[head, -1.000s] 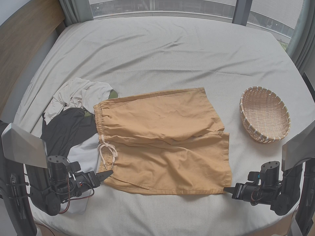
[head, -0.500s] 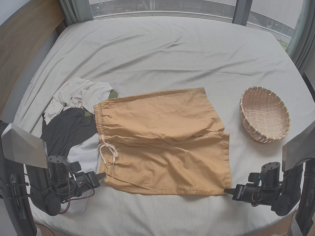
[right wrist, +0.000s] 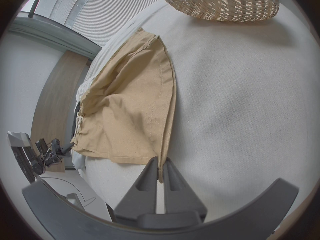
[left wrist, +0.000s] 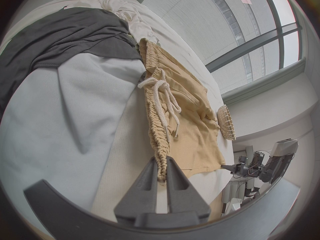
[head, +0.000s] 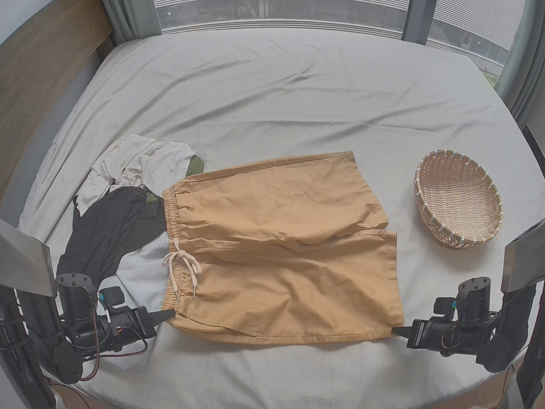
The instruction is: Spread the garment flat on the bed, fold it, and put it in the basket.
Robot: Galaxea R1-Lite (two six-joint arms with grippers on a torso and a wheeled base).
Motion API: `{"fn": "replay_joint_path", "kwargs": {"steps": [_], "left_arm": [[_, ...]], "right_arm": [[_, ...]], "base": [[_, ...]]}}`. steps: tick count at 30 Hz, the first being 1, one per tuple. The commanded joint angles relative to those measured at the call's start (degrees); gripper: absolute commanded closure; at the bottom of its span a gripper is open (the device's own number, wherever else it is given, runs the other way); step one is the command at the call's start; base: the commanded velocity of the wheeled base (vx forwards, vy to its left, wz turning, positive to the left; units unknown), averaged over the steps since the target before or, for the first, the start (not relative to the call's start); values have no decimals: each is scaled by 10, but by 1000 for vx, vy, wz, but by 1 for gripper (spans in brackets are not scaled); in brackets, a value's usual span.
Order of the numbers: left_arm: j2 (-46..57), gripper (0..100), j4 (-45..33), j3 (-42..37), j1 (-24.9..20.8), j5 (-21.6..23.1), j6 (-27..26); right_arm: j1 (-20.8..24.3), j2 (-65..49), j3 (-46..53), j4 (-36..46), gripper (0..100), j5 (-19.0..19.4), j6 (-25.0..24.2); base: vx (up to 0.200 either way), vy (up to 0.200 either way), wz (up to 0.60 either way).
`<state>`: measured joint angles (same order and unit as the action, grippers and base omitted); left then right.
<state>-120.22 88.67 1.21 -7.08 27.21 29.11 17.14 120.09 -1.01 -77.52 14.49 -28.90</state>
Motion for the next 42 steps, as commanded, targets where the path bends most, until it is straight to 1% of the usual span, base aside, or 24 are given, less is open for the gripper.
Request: {"fn": "replay_joint_path", "kwargs": {"steps": [1, 4, 6, 10, 11, 12, 15, 21, 26, 27, 29, 32, 33, 35, 37, 41, 42], "left_arm": [[-17, 100, -3, -12, -19, -2, -3], [-19, 100, -10, -12, -20, -2, -20], [-18, 100, -30, -12, -20, -2, -34], [-12, 100, -106, -12, -14, -1, -85], [-12, 100, -106, -12, -14, -1, -85], [-12, 100, -119, -12, -9, 0, -105], [-13, 100, -131, -12, 4, -1, -119], [-12, 100, -155, -12, 6, 4, -138], [30, 100, -146, -12, 1, 19, -135], [55, 100, -139, -12, 2, 29, -133], [82, 100, -120, -12, 5, 31, -130], [114, 100, -77, -12, 2, 32, -103], [114, 100, -77, -12, 2, 32, -103], [129, 100, -16, -12, 1, 31, -63], [133, 100, 6, -11, 3, 30, -54], [168, 100, 2, -8, 2, 31, -40], [184, 100, 2, -6, 1, 31, -28]], "right_arm": [[4, -90, 10, 62, 100, 3, 26], [-1, -101, 10, 81, 100, 3, 36], [-1, -102, 10, 89, 100, 3, 42], [-1, -102, 10, 106, 100, 4, 46], [-1, -102, 10, 106, 100, 4, 46], [-1, -102, 10, 111, 100, 4, 46], [-1, -103, 10, 117, 100, 4, 47], [-1, -124, 10, 152, 100, 8, 68], [-10, -152, 10, 126, 100, 22, 63], [-22, -166, 10, 96, 100, 32, 59], [-37, -172, 10, 48, 100, 41, 53], [-43, -171, 10, -35, 100, 43, 39], [-43, -171, 10, -35, 100, 43, 39], [-41, -169, 5, -108, 100, 43, 18], [-43, -172, -14, -109, 100, 43, 13], [-43, -184, -39, -107, 100, 45, 10], [-42, -192, -52, -107, 100, 48, 7]], "base": [[0, 0, 0], [0, 0, 0], [0, 0, 0], [0, 0, 0], [0, 0, 0], [0, 0, 0], [0, 0, 0], [0, 0, 0], [0, 0, 0], [0, 0, 0], [0, 0, 0], [0, 0, 0], [0, 0, 0], [0, 0, 0], [0, 0, 0], [0, 0, 0], [0, 0, 0]]}}
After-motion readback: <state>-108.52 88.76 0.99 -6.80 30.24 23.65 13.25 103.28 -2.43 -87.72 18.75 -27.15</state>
